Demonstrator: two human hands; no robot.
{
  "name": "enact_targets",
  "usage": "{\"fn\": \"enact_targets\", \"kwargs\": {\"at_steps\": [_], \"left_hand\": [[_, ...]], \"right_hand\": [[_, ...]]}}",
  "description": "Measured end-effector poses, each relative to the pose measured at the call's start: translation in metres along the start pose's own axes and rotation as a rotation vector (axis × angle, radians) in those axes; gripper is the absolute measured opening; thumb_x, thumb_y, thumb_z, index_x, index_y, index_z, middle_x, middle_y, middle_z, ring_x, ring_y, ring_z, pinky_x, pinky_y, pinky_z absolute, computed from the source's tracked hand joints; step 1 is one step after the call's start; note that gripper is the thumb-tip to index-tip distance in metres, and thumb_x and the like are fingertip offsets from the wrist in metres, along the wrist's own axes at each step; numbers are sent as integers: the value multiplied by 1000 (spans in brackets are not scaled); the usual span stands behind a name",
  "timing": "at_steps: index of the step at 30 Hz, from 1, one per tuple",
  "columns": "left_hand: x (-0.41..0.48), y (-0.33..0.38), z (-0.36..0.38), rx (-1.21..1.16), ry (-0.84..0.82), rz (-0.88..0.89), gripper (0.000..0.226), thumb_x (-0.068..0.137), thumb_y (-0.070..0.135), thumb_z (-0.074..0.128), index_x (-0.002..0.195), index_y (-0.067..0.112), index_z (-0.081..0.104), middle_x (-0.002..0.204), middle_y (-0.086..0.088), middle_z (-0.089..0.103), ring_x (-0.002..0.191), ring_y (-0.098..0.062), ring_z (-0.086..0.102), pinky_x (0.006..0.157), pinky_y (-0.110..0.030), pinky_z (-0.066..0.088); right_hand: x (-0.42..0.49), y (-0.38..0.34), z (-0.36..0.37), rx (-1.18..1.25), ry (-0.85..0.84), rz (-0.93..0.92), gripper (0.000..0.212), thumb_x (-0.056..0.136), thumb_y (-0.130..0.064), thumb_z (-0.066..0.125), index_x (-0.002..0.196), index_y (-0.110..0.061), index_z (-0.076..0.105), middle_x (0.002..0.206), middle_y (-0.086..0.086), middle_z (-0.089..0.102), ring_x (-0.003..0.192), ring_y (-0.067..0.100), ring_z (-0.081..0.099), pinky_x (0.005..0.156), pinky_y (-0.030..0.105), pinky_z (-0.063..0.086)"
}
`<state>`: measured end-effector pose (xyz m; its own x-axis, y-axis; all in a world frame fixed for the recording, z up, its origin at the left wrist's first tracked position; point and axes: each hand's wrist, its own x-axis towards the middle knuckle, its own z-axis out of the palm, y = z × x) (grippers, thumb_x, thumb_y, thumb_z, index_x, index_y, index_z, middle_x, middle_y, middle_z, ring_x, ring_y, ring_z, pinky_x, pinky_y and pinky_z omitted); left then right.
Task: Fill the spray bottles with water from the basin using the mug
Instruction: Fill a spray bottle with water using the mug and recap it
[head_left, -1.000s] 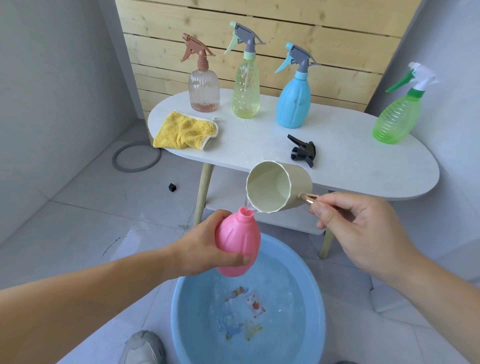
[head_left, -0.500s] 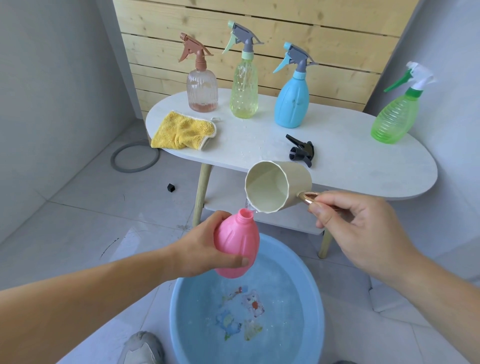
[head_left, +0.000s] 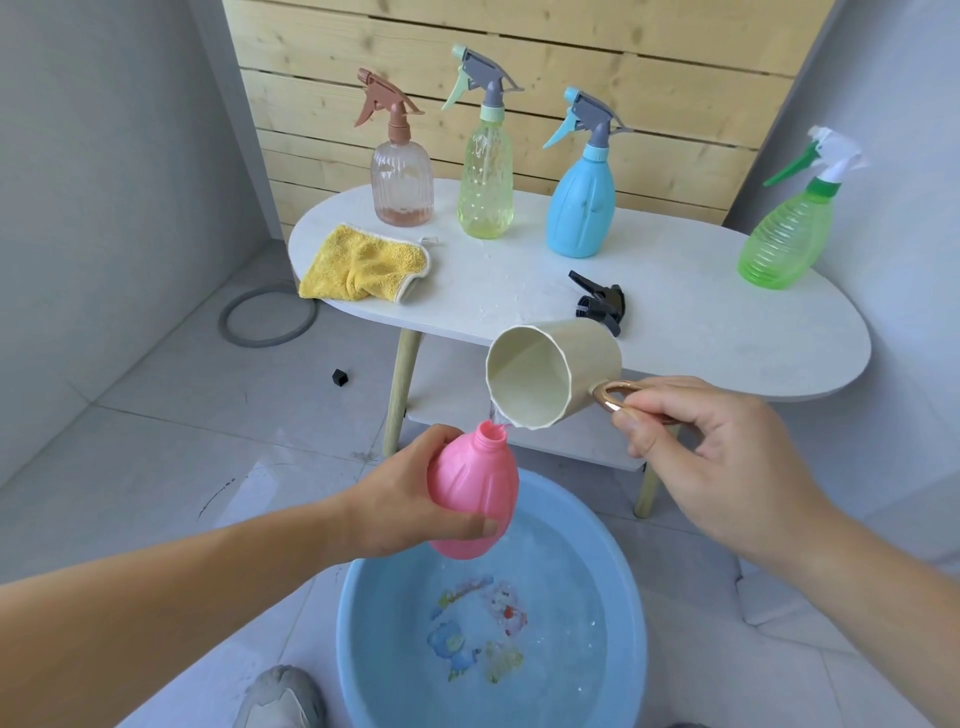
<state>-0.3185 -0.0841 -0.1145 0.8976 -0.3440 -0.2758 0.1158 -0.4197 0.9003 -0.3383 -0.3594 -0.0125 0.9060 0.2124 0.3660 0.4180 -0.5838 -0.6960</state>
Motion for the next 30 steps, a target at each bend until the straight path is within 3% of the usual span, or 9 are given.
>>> {"fn": "enact_targets", "kwargs": {"at_steps": [6, 10, 19, 30], "left_hand": [[0, 0, 1, 1, -2, 3, 92, 52, 53, 93, 132, 40, 50, 123, 8, 65, 112, -15, 68, 90, -42, 64], [0, 0, 1, 3, -7, 4, 92, 52, 53, 93, 132, 40, 49, 123, 9, 64, 112, -16, 67, 90, -40, 64], [1, -1, 1, 0, -1, -1, 91, 52, 52, 93, 131, 41, 49, 123, 9, 64, 112, -15, 67, 90, -42, 64], [0, -1, 2, -1, -4, 2, 90, 52, 51, 93, 131, 42, 49, 123, 9, 64, 112, -15, 67, 89, -40, 64]], "right_hand": [[0, 2, 1, -12, 6, -26, 15, 87, -26, 62, 78, -22, 73, 99, -21, 68, 97, -2, 65, 85, 10, 44], [1, 2, 1, -25, 4, -63, 18, 88, -25, 62, 72, -33, 67, 94, -25, 68, 99, 3, 64, 85, 10, 42], [2, 4, 2, -62, 9, -145, 23, 89, -35, 57, 79, -21, 71, 92, -23, 68, 103, 9, 63, 87, 12, 43], [2, 8, 3, -160, 15, -221, 28, 91, -34, 55, 77, -14, 69, 83, -17, 68, 107, 11, 61, 88, 27, 46]]}}
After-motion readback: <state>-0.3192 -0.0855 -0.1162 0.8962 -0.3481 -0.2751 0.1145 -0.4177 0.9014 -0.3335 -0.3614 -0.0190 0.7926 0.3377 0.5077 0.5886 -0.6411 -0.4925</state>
